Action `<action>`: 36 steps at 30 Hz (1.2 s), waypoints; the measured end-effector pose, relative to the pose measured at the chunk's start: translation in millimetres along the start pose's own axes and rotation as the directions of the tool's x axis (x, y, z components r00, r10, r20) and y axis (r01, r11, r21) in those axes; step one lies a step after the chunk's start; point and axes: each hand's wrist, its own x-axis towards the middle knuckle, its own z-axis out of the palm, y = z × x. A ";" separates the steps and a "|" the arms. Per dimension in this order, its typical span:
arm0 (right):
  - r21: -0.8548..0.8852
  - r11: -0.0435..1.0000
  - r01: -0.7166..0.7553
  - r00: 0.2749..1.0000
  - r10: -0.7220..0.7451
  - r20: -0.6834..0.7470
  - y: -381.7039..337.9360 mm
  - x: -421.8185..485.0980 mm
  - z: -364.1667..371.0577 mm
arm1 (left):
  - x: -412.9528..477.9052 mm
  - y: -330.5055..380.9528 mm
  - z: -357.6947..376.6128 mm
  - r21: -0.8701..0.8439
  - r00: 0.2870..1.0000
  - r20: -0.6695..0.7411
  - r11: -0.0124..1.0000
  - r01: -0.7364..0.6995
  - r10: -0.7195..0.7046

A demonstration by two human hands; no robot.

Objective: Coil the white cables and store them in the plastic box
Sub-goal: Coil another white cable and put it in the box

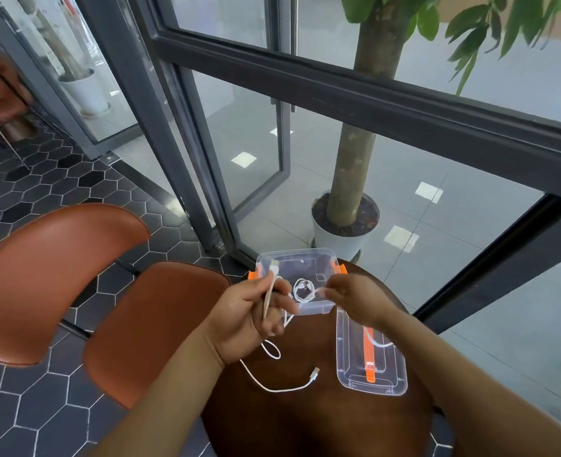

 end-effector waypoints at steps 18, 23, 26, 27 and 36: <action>0.585 0.810 0.041 0.965 0.120 -0.234 -68.4 -20.4 -21.4 | 17.8 -26.8 12.5 0.336 0.977 -0.188 0.941 -0.031 0.099; 0.425 0.898 0.117 0.988 -0.061 -0.144 -63.9 -32.0 -8.5 | 25.0 -33.2 9.3 0.297 0.964 -0.227 0.952 -0.068 0.140; 0.349 0.923 0.162 0.986 -0.139 -0.089 -63.9 -38.5 2.4 | 31.9 -34.4 -0.6 0.017 0.977 -0.193 0.996 -0.084 0.085; 0.233 0.950 0.207 0.976 -0.186 -0.110 -64.1 -41.4 5.6 | 33.6 -33.9 -2.6 -0.035 0.979 -0.191 0.996 -0.081 0.073; 0.076 0.963 0.259 0.930 -0.228 -0.288 -62.9 -72.0 47.5 | 37.6 -17.0 3.4 -0.333 0.934 -0.329 0.909 -0.253 0.139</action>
